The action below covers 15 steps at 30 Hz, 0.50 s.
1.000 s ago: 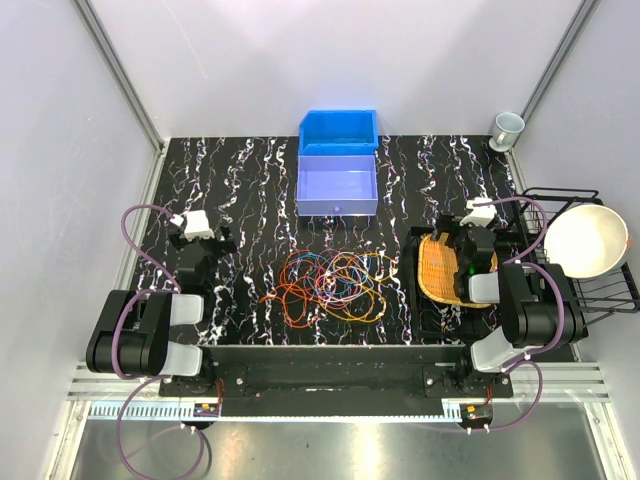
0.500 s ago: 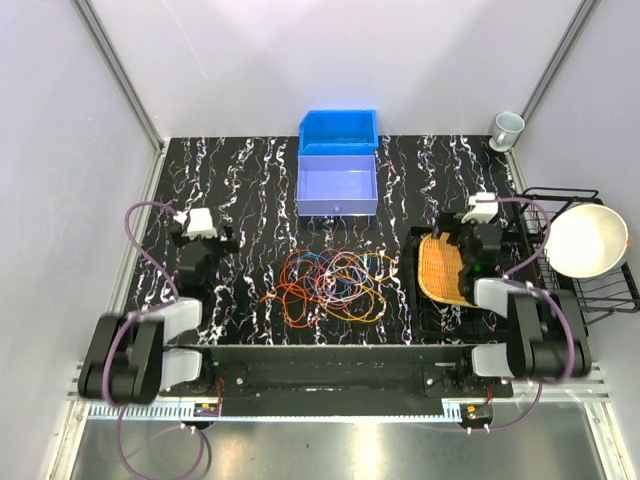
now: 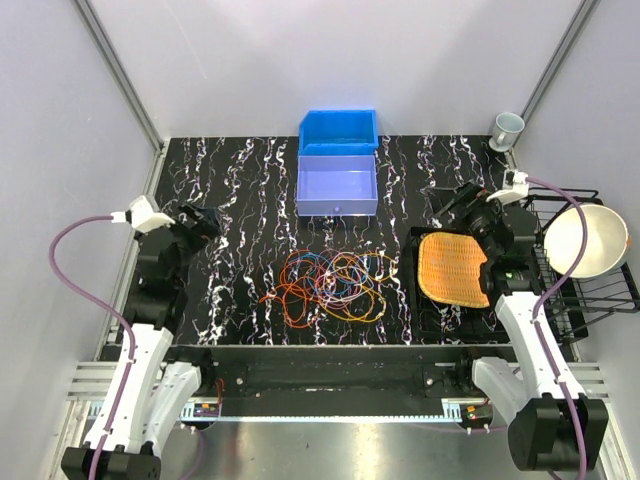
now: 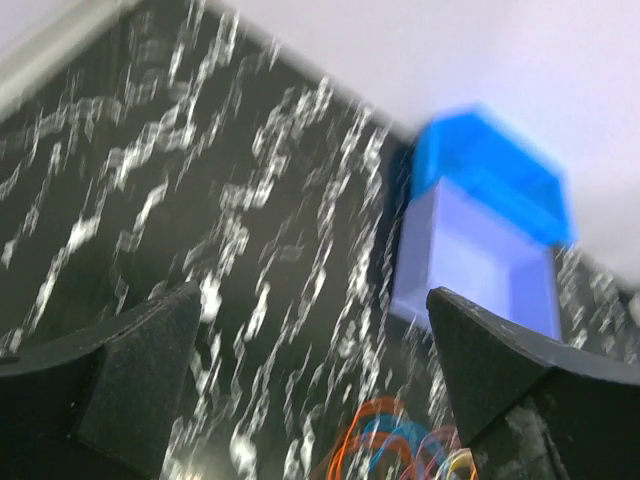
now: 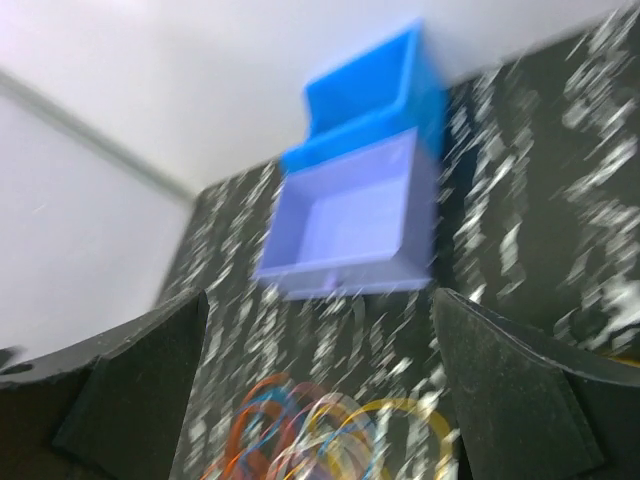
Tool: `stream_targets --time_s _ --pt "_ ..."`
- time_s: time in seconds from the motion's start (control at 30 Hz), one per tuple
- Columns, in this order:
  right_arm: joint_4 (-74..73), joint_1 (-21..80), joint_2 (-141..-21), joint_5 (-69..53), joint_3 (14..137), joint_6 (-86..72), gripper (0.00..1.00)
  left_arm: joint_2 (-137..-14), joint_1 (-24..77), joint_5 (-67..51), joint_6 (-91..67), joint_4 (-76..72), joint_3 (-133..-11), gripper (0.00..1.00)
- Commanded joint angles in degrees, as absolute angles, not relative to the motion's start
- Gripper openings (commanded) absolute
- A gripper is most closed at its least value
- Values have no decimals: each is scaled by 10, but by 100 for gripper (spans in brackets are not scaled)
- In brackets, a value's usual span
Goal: Untangle the cables
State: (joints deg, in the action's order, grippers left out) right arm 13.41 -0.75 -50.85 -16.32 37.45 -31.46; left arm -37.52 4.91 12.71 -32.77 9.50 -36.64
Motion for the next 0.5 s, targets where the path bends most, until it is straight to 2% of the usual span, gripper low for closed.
stream_targets --time_s 0.0,0.2,0.27,0.33,0.47 --pt "133 -7 -510 -336 356 -441 100 -363 44 101 -354 268 -413 99" --pt "5 -4 -552 -281 410 -446 100 -359 44 30 -381 287 -384 98" --pt "-42 15 -562 -263 424 -433 100 -394 47 5 -375 299 -370 88" --pt "-57 28 -569 -236 431 -419 100 -417 60 -25 -365 282 -353 85" --pt "-60 72 -589 -216 437 -406 100 -489 133 -2 -369 255 -345 80"
